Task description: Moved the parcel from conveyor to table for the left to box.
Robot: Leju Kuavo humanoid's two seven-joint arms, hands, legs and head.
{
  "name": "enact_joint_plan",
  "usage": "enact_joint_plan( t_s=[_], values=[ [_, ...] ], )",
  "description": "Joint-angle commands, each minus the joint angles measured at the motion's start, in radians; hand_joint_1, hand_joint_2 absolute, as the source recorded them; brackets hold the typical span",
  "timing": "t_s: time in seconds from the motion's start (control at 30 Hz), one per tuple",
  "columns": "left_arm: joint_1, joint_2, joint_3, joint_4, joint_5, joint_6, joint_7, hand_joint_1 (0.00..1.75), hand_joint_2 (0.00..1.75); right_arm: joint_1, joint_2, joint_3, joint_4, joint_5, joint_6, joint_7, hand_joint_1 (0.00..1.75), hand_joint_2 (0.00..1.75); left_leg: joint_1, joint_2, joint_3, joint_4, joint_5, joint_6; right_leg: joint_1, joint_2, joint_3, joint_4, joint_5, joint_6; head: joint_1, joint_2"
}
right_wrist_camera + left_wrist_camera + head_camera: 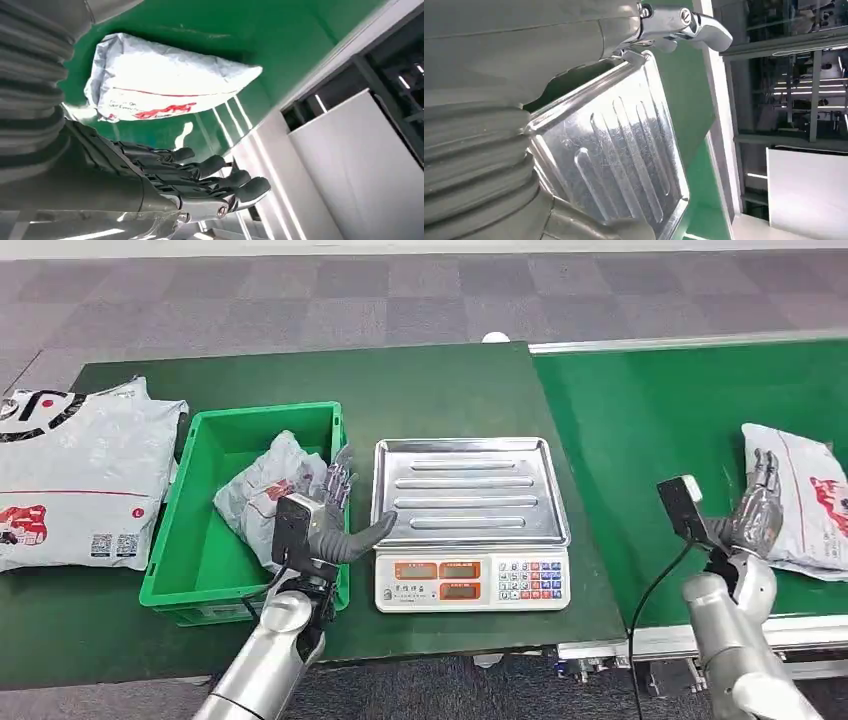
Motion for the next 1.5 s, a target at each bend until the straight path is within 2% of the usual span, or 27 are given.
enact_joint_plan(
  t_s=[0.03,0.1,0.2,0.33,0.4,0.5,0.57,0.6,0.67,0.7,0.73,0.83,1.0,1.5],
  values=[
    [-0.015,0.011,0.026,0.024,-0.001,-0.001,0.003,0.0,1.75,-0.03,0.015,-0.05,0.067,-0.002,-0.001,0.001,0.0,1.75,0.001,0.003,0.008,-0.003,-0.002,-0.001,0.001,0.003,0.007,-0.004,-0.001,-0.001,0.0,0.0],
    [-0.015,0.011,0.026,0.024,-0.001,-0.001,0.003,0.0,1.75,-0.03,0.015,-0.05,0.067,-0.002,-0.001,0.001,0.0,1.75,0.0,0.001,0.003,-0.001,-0.001,0.0,0.0,0.001,0.002,-0.001,0.0,-0.001,0.0,0.0],
    [-0.015,0.011,0.026,0.024,-0.001,-0.001,0.003,0.0,1.75,-0.03,0.015,-0.05,0.067,-0.002,-0.001,0.001,0.0,1.75,0.001,0.002,0.006,-0.002,-0.001,-0.001,0.001,0.002,0.005,-0.002,0.0,-0.001,0.0,0.0],
    [-0.012,0.009,0.031,0.012,-0.001,-0.003,0.003,0.0,1.75,-0.031,-0.006,-0.102,0.074,0.128,-0.001,0.106,0.0,1.75,0.001,0.001,0.003,-0.001,-0.001,0.0,0.001,0.002,0.003,-0.002,0.0,-0.001,0.0,0.0],
    [-0.02,0.002,0.031,0.012,-0.008,-0.008,0.012,0.0,1.75,-0.028,-0.049,-0.169,0.127,0.196,-0.001,0.136,0.0,1.75,0.0,-0.002,0.005,-0.002,-0.001,0.0,0.0,-0.001,0.006,-0.002,-0.001,-0.001,0.0,0.0],
    [-0.025,0.004,0.033,0.009,-0.01,-0.011,0.013,0.0,1.75,-0.041,-0.092,-0.202,0.241,0.297,-0.001,0.225,0.0,1.75,0.001,-0.005,0.002,-0.001,0.0,0.0,0.001,-0.004,0.004,-0.002,-0.001,0.0,0.0,0.0],
    [-0.013,0.014,0.033,-0.016,-0.011,-0.019,0.017,0.0,1.75,-0.073,-0.122,-0.169,0.329,0.403,-0.001,0.352,0.0,1.75,0.0,-0.004,0.003,-0.001,-0.001,0.0,0.0,-0.003,0.004,-0.002,-0.001,0.0,0.0,0.0],
    [-0.009,0.017,0.032,-0.023,-0.011,-0.023,0.019,0.0,1.75,-0.085,-0.131,-0.161,0.359,0.424,0.011,0.381,0.0,1.75,0.001,-0.002,0.005,-0.001,-0.002,0.0,0.001,-0.001,0.007,-0.003,-0.001,0.0,0.0,0.0],
    [-0.001,0.021,0.034,-0.029,-0.012,-0.028,0.021,0.0,1.75,-0.103,-0.145,-0.154,0.397,0.451,0.06,0.445,0.0,1.75,0.0,0.0,0.005,-0.001,-0.002,0.001,0.0,0.001,0.006,-0.002,-0.001,0.0,0.0,0.0],
    [0.009,0.025,0.036,-0.04,-0.015,-0.028,0.02,0.0,1.75,-0.145,-0.147,-0.132,0.456,0.499,0.211,0.586,0.0,1.75,-0.001,0.001,0.004,-0.001,-0.002,0.001,-0.001,0.002,0.005,-0.002,-0.001,0.0,0.0,0.0],
    [0.022,0.031,0.041,-0.057,-0.015,-0.028,0.02,0.0,1.75,-0.151,-0.135,-0.129,0.452,0.507,0.212,0.603,0.0,1.75,-0.002,0.002,0.003,-0.001,-0.002,0.001,-0.002,0.002,0.003,-0.001,0.0,0.0,0.0,0.0],
    [0.044,0.043,0.045,-0.09,-0.023,-0.03,0.026,0.0,1.75,-0.152,-0.117,-0.133,0.454,0.51,0.199,0.61,0.0,1.75,-0.001,0.004,0.006,-0.002,-0.003,0.0,-0.001,0.005,0.006,-0.003,0.0,-0.001,0.0,0.0],
    [0.045,0.039,0.049,-0.082,-0.029,-0.033,0.033,0.0,1.75,-0.156,-0.111,-0.138,0.45,0.519,0.204,0.619,0.0,1.75,-0.001,0.001,0.003,-0.001,-0.002,0.001,-0.001,0.002,0.002,-0.001,0.0,0.0,0.0,0.0],
    [0.046,0.028,0.049,-0.081,-0.033,-0.038,0.037,0.0,1.75,-0.169,-0.121,-0.157,0.45,0.522,0.215,0.6,0.0,1.75,-0.001,0.002,0.004,-0.001,-0.002,0.0,-0.001,0.002,0.004,-0.001,-0.001,0.0,0.0,0.0]
  ],
)
